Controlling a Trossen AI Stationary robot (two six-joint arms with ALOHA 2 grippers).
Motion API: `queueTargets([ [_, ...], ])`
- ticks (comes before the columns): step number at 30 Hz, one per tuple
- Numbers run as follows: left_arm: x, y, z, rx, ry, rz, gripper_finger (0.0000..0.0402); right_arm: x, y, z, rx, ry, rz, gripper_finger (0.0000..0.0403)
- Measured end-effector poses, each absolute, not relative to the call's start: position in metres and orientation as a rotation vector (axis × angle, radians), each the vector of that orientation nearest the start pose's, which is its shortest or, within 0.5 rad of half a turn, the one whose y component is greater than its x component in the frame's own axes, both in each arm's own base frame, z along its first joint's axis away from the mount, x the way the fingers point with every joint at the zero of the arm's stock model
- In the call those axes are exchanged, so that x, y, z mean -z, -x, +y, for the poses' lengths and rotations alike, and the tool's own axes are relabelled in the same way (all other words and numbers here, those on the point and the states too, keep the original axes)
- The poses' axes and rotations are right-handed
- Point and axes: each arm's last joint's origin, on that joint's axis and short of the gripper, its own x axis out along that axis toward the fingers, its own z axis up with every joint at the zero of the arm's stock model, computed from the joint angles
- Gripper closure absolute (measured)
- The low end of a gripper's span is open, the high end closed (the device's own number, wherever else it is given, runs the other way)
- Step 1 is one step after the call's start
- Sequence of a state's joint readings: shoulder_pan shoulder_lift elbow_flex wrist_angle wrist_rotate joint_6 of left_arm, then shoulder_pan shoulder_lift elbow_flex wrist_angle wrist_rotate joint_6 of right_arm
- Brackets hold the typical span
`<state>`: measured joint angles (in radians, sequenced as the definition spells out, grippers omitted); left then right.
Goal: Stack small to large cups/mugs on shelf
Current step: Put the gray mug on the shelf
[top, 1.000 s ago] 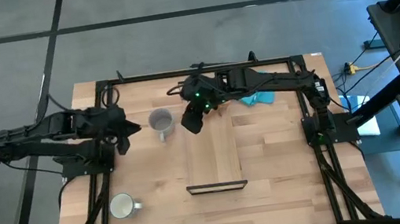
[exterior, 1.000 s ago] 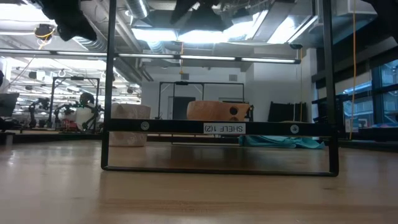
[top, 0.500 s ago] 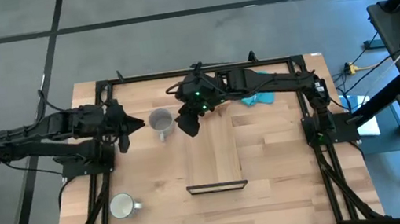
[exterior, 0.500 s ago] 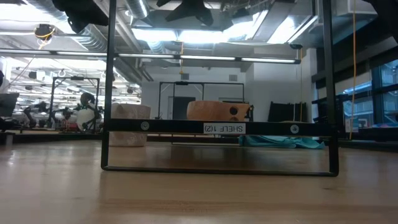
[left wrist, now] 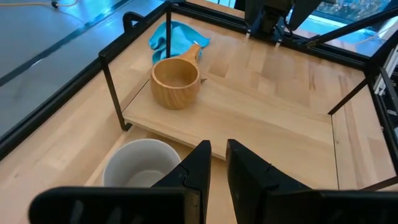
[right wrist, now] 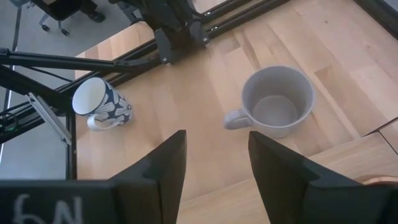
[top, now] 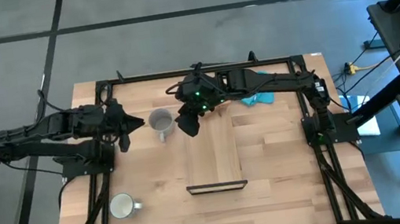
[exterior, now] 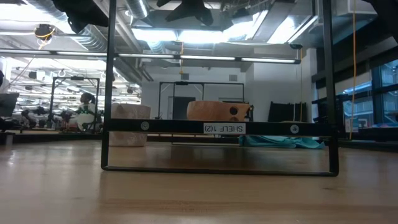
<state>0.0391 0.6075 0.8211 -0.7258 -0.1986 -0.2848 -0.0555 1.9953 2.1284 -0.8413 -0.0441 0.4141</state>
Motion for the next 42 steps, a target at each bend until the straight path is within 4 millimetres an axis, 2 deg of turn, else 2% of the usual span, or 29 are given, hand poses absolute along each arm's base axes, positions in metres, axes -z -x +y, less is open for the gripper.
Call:
queueTargets([
  [18,-0.317,-0.113,0.01,-0.316,0.289,0.469,0.0357,-0.373,-0.436,-0.023,0.166,-0.455,0.695,0.0228],
  [42,-0.317,-0.113,0.01,-0.329,0.339,0.467,0.0357,-0.373,-0.437,-0.006,0.231,-0.401,0.68,0.0228],
])
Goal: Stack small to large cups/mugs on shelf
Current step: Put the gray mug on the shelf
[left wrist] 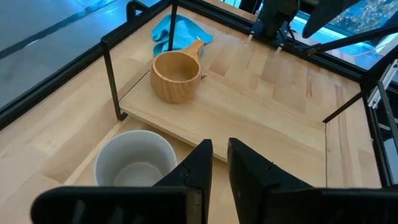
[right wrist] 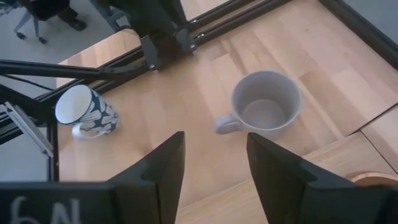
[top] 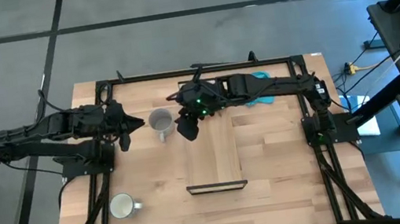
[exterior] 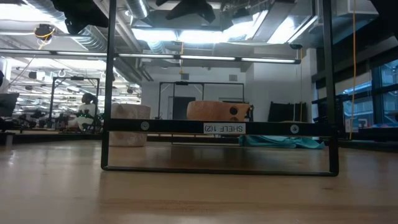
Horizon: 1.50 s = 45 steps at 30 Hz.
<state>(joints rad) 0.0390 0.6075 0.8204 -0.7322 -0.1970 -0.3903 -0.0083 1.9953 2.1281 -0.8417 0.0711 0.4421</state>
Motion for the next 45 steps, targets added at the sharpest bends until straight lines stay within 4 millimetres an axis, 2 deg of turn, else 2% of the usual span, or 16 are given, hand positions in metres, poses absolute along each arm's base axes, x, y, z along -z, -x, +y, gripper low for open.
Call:
queueTargets([
  [17,-0.317,-0.113,0.01,-0.33,0.343,0.469,0.0357,-0.373,-0.437,-0.001,0.238,-0.425,0.678,0.0228],
  [23,-0.303,-0.11,0.01,-0.367,0.349,0.626,0.0357,-0.373,-0.437,0.002,0.24,-0.441,0.677,0.0228],
  [28,-0.293,-0.117,0.009,-0.28,0.157,0.779,0.0357,-0.373,-0.437,0.002,0.239,-0.441,0.677,0.0228],
  [36,-0.277,-0.144,0.012,-0.108,-0.269,0.97,0.0357,-0.373,-0.437,0.002,0.248,-0.464,0.675,0.0228],
  [41,-0.263,-0.162,0.02,-0.034,-0.414,1.093,0.0357,-0.373,-0.437,0.005,0.252,-0.49,0.674,0.0228],
  [45,-0.254,-0.172,0.029,-0.019,-0.46,1.155,0.0357,-0.373,-0.437,0.01,0.242,-0.488,0.676,0.0228],
])
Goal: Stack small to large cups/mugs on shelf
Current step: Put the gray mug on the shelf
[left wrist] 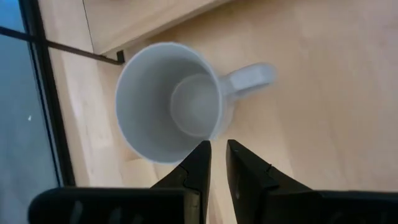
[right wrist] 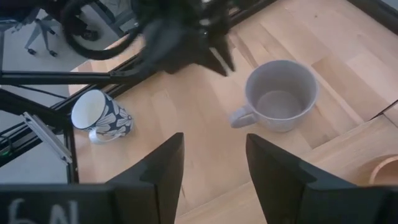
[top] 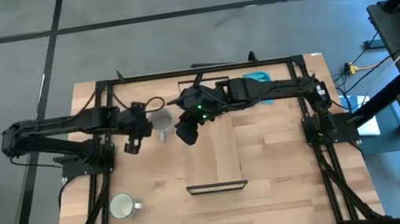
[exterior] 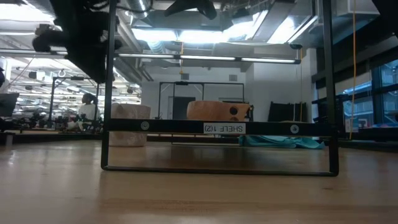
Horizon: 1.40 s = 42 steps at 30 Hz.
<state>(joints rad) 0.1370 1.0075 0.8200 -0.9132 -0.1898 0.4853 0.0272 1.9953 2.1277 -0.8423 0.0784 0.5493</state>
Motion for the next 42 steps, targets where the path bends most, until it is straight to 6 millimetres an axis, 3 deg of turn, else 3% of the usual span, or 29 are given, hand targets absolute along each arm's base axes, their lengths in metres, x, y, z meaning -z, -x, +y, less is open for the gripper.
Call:
queueTargets([
  [16,-0.239,-0.189,0.039,0.088,-0.477,1.202,0.0302,-0.372,-0.436,0.021,0.246,-0.492,0.688,0.0228],
  [32,-0.22,-0.203,0.054,0.114,-0.555,1.301,0.0304,-0.372,-0.435,0.021,0.247,-0.49,0.69,0.0228],
  [42,-0.211,-0.196,0.061,0.139,-0.515,1.325,0.0304,-0.372,-0.435,0.021,0.246,-0.491,0.691,0.0228],
])
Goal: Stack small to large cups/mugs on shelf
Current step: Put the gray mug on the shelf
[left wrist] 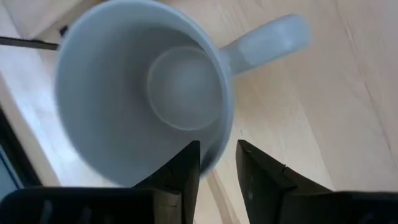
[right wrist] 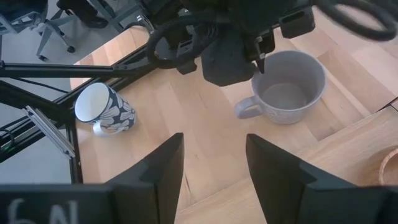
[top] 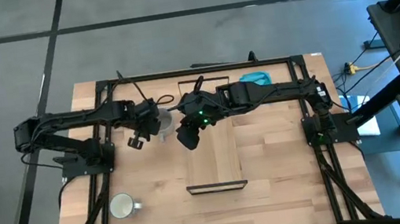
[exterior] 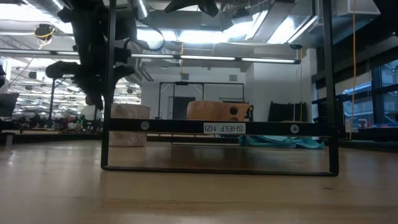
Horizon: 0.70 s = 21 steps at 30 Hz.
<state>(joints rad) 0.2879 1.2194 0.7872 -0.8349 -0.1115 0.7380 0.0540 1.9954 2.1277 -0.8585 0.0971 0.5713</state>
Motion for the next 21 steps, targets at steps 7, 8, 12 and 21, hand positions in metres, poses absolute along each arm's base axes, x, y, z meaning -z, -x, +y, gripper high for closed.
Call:
queueTargets([
  [7,-0.2009,-0.1914,0.0608,0.13,-0.522,1.364,0.0304,-0.3717,-0.4353,0.0214,0.244,-0.491,0.691,0.0228],
  [8,-0.2008,-0.1915,0.061,0.124,-0.521,1.363,0.0304,-0.3717,-0.4353,0.0214,0.244,-0.492,0.691,0.0228],
  [12,-0.2015,-0.1943,0.0617,0.084,-0.498,1.335,0.0304,-0.3717,-0.4354,0.0214,0.245,-0.492,0.691,0.0228],
  [21,-0.2025,-0.1974,0.0622,0.074,-0.487,1.297,0.0332,-0.3716,-0.4355,0.0214,0.246,-0.494,0.691,0.0228],
])
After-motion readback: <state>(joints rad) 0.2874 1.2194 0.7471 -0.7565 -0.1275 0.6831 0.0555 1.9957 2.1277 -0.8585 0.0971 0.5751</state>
